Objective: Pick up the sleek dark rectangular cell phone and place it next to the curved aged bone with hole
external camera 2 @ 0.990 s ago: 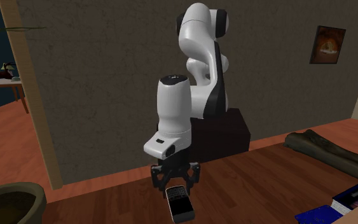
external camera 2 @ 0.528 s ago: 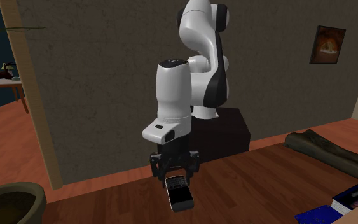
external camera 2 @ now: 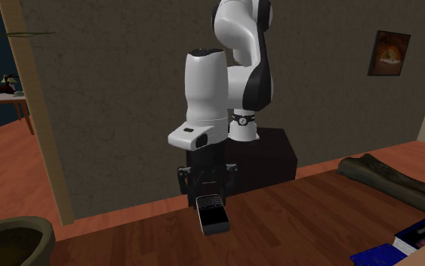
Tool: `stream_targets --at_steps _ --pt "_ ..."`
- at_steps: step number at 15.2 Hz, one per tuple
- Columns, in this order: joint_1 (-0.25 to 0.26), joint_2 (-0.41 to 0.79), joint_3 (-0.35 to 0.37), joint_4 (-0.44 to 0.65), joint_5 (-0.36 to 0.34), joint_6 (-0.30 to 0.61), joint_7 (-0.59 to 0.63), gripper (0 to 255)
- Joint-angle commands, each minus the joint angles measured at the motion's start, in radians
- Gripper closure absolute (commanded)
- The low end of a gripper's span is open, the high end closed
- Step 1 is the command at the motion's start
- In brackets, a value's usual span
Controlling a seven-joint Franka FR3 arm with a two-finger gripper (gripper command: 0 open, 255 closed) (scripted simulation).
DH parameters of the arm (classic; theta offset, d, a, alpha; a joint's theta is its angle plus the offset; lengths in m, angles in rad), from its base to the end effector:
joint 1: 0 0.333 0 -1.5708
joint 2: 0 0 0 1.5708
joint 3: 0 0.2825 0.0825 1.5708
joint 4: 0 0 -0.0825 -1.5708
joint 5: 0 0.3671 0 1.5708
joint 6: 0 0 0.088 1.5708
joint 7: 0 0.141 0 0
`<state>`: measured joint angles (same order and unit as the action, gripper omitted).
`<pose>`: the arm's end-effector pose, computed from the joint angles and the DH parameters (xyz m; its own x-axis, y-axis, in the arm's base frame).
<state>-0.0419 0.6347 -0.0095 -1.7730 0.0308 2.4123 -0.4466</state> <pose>0.6290 -0.0313 0.1536 0.9308 0.3654 0.0106 0.3655 -0.9307 -0.0116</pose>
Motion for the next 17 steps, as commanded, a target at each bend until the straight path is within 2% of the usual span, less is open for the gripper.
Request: stream_targets --at_steps 1,10,17 --pt "0.000 -0.021 0.000 -0.003 -0.001 -0.017 0.001 255" --pt "0.001 -0.095 -0.002 -0.001 -0.003 -0.094 0.003 255" --pt "0.077 -0.278 0.019 -0.303 -0.013 0.026 0.103 255"
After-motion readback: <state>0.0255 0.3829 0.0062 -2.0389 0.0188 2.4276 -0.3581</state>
